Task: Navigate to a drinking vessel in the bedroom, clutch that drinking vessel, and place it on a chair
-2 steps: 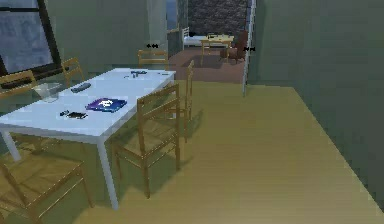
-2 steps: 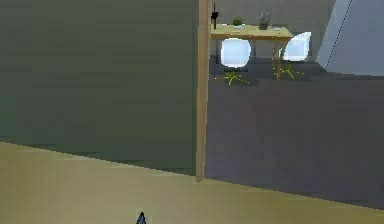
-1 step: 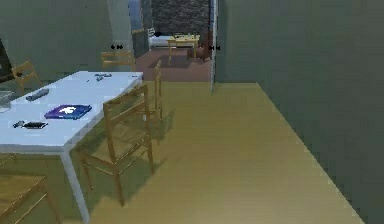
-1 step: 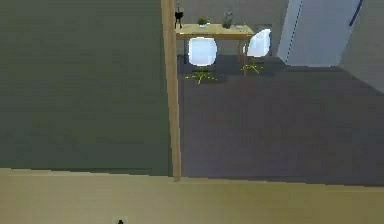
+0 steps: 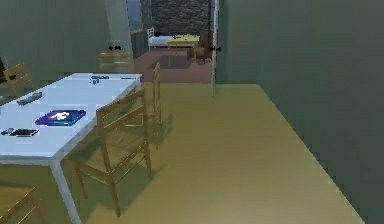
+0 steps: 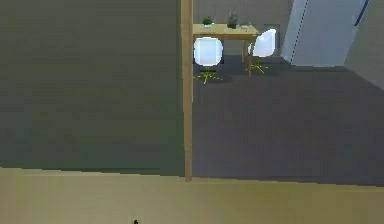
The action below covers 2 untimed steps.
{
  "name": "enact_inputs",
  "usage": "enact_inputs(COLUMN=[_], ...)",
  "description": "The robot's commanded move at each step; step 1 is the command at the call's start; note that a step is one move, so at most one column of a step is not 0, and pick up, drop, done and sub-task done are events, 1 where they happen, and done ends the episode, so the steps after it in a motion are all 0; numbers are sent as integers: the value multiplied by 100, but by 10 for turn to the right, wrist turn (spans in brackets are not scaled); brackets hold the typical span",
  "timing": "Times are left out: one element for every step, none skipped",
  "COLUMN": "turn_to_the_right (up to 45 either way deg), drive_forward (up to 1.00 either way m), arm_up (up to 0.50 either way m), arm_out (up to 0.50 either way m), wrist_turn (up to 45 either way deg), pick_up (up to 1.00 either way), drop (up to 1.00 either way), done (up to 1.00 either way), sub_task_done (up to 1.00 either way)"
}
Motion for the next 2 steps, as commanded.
enact_inputs(turn_to_the_right=[30,0], drive_forward=[0,65], arm_up=[0,0], arm_out=[0,0], wrist_turn=[0,0], pick_up=[0,0], drop=[0,0], done=[0,0], sub_task_done=[0,0])
